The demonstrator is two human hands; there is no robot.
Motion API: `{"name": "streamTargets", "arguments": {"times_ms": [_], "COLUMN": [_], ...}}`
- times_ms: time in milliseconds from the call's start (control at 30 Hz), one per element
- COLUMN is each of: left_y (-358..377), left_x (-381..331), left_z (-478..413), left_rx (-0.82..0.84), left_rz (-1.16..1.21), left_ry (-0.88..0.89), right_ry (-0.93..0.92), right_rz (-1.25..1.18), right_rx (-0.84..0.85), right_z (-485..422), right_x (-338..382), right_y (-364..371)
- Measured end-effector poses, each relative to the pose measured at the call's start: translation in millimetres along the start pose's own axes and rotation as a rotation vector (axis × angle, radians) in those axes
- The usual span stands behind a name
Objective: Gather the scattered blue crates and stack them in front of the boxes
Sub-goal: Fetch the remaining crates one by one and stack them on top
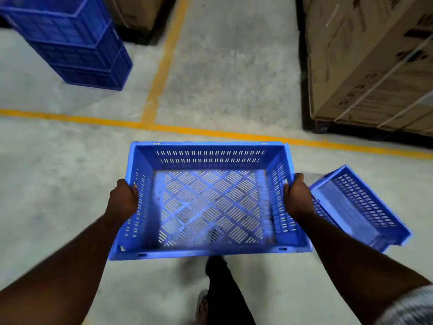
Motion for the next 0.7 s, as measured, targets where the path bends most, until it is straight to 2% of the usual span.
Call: {"name": "streamTargets", "arguments": {"times_ms": [367,500,700], "left_y": [-90,-121,-171], "left_x": [-11,14,65], "left_z": [-109,-141,-197], "left_rx": [-0.073,-0.070,-0.086], "left_rz": [0.030,0.080,0.110], "left_ry": [-0.119,-0.202,-0.222], "right_ry": [-0.095,-0.172,-0.308], "right_rz": [-0.040,0.013,0.153], "right_rx": [0.093,0.115,0.129], "right_z": [-102,-122,-134], "right_x": [160,226,326], "right_y": [6,17,49]}}
Point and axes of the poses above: each hand's wrist, its own z-axis away from the middle knuckle, its own y-axis out of the palm, x = y × z, the point moved 3 cm from there along -z, towards the middle knuckle, and after that the axes turned 5 degrees about z, right-handed, at the moved point
